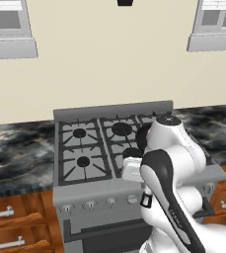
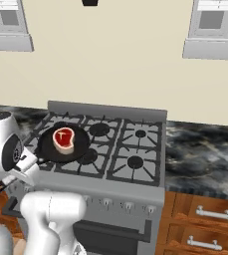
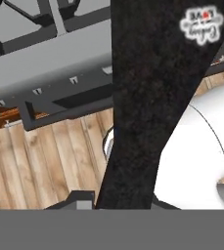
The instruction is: Pick up the pan with the steak in it and place it on the dining table. Then place the steak on the plate.
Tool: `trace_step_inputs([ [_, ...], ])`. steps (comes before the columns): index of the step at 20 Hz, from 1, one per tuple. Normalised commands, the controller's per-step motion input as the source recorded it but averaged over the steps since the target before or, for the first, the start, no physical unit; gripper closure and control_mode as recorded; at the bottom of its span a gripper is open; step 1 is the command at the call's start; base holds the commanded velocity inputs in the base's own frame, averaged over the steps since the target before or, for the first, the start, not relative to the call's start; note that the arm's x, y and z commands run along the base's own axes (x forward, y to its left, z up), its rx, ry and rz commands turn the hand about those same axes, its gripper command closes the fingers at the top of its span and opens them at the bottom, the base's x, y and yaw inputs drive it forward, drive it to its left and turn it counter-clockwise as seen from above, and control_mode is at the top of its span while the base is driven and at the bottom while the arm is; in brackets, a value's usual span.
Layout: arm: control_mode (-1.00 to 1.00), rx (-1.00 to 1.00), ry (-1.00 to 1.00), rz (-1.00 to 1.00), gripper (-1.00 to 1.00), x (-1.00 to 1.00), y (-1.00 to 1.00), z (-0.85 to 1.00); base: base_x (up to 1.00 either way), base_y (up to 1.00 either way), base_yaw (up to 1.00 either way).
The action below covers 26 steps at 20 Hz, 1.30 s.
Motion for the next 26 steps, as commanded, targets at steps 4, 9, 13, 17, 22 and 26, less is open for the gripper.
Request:
trace_step_inputs([
  [4,1.0,0.01,-0.12,0.03,1.0,-0.53,-0.17,-0.01,-0.18,-0.06,0.05],
  [9,1.0,0.0,0.0,0.0,1.0,0.0,0.0,0.0,-0.65,-0.27,0.28],
  [13,1.0,0.0,0.0,0.0,1.0,0.0,0.0,0.0,-0.47,-0.25,0.37],
  [17,1.0,0.0,0.0,0.0,1.0,0.0,0.0,0.0,-0.34,-0.1,0.42],
  [22,1.0,0.0,0.0,0.0,1.0,0.0,0.0,0.0,-0.14,-0.01,0.47],
  [26,1.0,0.0,0.0,0.0,1.0,0.0,0.0,0.0,0.0,0.0,0.5],
])
